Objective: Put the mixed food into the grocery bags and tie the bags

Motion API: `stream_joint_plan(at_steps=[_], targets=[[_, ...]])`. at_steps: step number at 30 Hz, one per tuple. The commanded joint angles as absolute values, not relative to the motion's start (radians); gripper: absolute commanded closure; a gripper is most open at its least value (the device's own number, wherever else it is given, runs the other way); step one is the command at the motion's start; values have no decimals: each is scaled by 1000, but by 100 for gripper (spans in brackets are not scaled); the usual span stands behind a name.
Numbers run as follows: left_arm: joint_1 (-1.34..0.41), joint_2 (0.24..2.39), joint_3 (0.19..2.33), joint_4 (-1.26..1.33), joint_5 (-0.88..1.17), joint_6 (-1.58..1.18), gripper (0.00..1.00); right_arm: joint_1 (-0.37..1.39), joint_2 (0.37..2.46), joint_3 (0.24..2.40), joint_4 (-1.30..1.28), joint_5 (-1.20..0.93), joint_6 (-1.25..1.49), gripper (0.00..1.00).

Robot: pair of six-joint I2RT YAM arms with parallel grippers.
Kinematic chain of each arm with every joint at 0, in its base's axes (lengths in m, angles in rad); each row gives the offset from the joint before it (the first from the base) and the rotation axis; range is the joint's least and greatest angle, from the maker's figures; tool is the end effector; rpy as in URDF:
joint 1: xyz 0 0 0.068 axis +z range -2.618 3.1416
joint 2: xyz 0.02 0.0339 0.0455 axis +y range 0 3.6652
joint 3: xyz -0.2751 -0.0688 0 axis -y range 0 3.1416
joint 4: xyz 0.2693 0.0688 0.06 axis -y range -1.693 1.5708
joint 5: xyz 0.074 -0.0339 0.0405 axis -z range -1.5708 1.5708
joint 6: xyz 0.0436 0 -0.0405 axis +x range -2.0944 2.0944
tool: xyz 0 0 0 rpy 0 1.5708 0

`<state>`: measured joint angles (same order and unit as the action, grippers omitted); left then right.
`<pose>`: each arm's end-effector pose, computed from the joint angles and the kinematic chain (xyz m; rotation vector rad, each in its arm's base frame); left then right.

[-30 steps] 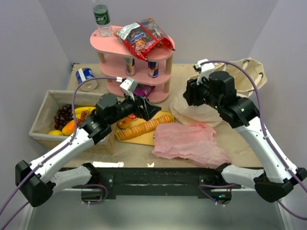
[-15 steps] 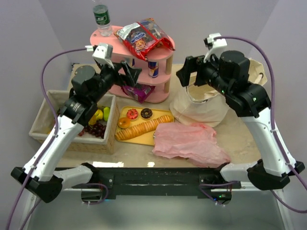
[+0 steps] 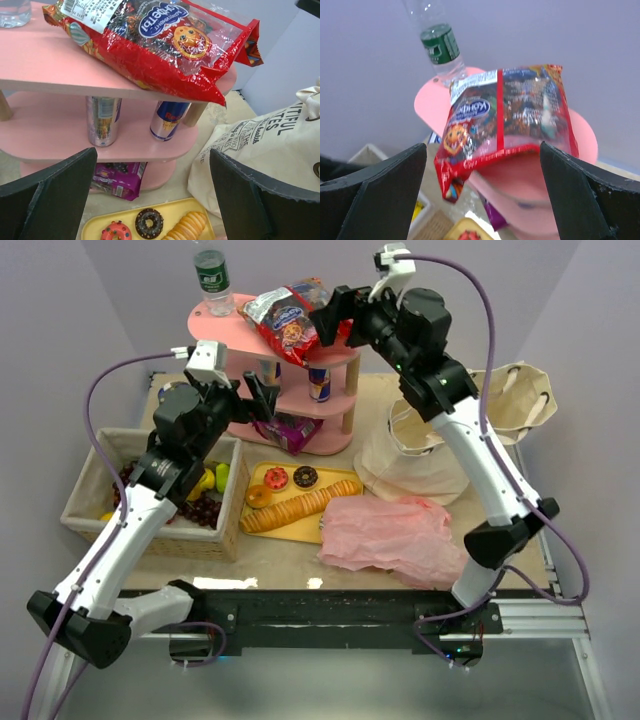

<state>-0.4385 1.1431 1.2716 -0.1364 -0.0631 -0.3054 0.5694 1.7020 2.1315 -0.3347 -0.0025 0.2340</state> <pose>0.2572 -0.1176 0.4569 0.0565 1.6028 -0.5309 0.3309 0.2119 0.5641 -0.2541 1.4886 0.6510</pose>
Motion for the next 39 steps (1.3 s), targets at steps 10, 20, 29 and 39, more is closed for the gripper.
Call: stream_joint_plan(at_steps=[10, 20, 29, 39], targets=[[-433, 1058, 1230, -276, -14, -385, 0, 566, 1950, 2368, -346, 65, 218, 1], [-433, 1049, 1262, -319, -6, -370, 0, 561, 1992, 2394, -431, 46, 230, 1], [-433, 1031, 1249, -307, -75, -359, 0, 563, 1993, 2387, -463, 3, 186, 37], [-433, 1049, 1233, -279, -87, -344, 0, 561, 1890, 2345, -322, 34, 178, 100]])
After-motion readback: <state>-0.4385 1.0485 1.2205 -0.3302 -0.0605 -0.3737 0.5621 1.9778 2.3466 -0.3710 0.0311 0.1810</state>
